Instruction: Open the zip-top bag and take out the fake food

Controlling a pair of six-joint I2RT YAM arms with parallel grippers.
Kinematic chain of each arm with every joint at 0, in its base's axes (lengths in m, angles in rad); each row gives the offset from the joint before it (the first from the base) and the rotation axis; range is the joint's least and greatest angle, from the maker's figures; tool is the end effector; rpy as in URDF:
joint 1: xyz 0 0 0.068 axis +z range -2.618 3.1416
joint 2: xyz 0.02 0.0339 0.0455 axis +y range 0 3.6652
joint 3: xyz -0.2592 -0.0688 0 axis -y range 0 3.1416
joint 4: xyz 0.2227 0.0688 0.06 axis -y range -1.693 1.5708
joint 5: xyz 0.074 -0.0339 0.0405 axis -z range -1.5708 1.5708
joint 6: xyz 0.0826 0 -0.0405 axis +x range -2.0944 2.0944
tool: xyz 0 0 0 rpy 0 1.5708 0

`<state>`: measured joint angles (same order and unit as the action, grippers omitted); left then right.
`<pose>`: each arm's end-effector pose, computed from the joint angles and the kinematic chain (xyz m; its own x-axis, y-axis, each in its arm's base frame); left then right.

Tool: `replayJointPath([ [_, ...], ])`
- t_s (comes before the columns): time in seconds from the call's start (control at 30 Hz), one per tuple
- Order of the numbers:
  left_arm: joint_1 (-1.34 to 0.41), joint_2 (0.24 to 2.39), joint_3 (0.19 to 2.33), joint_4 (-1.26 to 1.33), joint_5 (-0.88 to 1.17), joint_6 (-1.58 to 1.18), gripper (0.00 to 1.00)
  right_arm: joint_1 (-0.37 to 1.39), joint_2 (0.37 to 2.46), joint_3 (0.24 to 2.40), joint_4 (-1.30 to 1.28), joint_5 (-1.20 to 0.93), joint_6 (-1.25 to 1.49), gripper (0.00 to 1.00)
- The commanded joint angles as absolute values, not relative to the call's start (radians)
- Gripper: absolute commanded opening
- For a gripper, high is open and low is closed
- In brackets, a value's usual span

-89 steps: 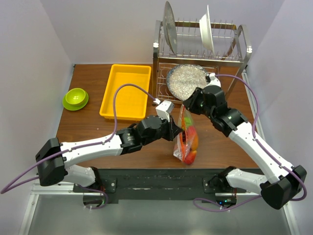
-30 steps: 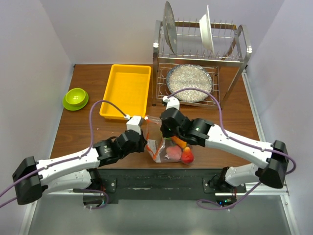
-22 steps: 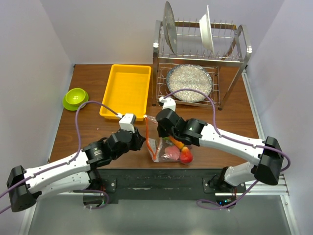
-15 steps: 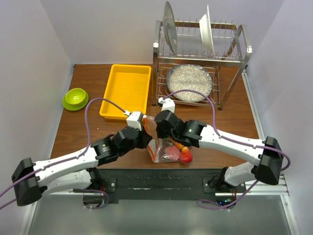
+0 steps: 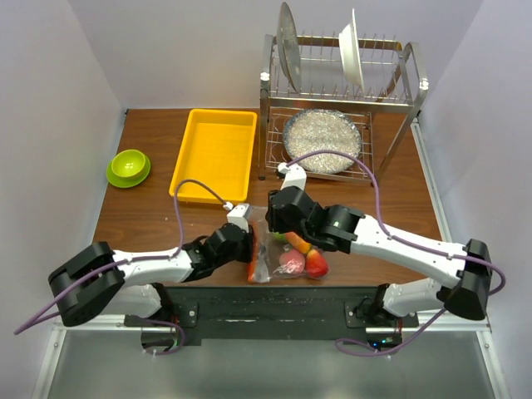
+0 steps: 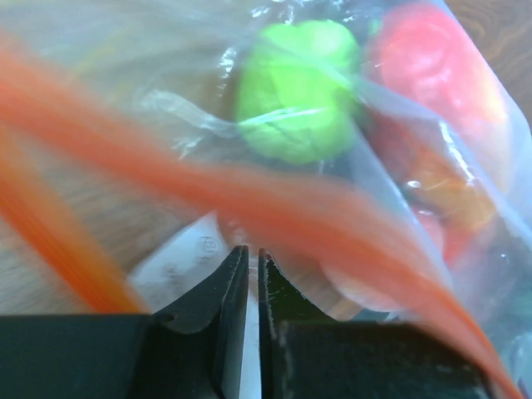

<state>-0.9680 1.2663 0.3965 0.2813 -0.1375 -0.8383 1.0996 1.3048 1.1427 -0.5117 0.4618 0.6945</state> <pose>0.1575 -0.2089 0.1428 -0.7691 -0.1816 -0.6128 0.2684 0.7783 -0.5675 0.1676 0.2479 0.2945 -0.6270 0.0315 -0.7784 -0.3102 0.9065 0.2865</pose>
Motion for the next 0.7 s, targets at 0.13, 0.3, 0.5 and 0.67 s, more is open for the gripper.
replayJointPath([
  [0.13, -0.963, 1.269, 0.359, 0.506, -0.051, -0.819, 0.27, 1.103, 1.115, 1.086, -0.655, 0.593, 0.716, 0.29],
  [0.3, -0.965, 1.267, 0.319, 0.593, -0.005, -0.819, 0.4, 1.103, 1.007, 0.898, -0.681, 0.569, 0.791, 0.25],
  [0.5, -0.965, 1.273, 0.285, 0.689, 0.086, -0.798, 0.5, 1.103, 1.003, 0.707, -0.569, 0.453, 0.876, 0.16],
  [0.67, -0.974, 1.301, 0.291, 0.735, 0.146, -0.787, 0.61, 1.103, 1.092, 0.684, -0.542, 0.459, 0.897, 0.14],
])
